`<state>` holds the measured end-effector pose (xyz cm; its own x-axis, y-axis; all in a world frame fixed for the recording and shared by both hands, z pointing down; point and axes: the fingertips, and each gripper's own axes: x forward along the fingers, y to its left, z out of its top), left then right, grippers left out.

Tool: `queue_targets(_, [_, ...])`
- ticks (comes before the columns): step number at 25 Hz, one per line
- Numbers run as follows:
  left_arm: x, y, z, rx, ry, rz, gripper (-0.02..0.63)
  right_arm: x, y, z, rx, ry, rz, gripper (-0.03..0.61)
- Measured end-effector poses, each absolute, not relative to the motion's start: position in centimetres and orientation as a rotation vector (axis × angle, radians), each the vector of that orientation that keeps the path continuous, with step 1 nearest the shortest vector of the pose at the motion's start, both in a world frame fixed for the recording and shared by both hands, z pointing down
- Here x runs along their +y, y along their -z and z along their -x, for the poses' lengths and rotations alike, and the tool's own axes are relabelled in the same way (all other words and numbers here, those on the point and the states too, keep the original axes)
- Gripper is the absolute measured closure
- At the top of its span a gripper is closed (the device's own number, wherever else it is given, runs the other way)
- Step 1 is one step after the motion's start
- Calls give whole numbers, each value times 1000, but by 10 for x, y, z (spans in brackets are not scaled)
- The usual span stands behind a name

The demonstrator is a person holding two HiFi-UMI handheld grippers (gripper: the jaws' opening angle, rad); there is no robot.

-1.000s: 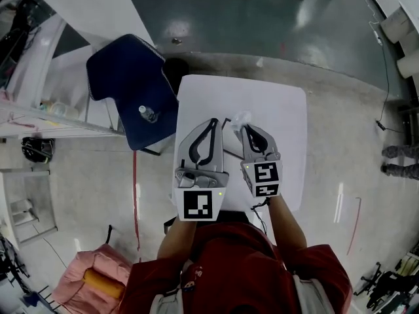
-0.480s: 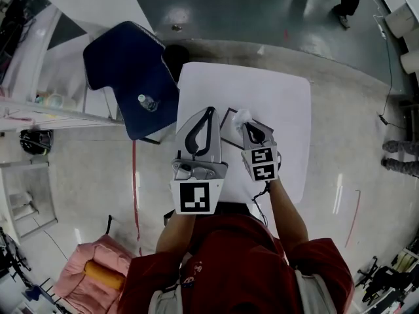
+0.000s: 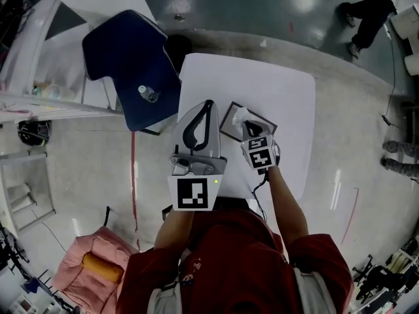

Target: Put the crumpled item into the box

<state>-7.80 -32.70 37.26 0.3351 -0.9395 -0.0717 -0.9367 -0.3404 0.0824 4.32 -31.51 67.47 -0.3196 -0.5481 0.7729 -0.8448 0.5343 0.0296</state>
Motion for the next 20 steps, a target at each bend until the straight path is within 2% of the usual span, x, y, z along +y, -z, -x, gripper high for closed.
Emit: queue_targets(20, [-342, -389, 91, -1806, 143, -2497, 611, -321, -749, -42, -1832, -590, -906, 575])
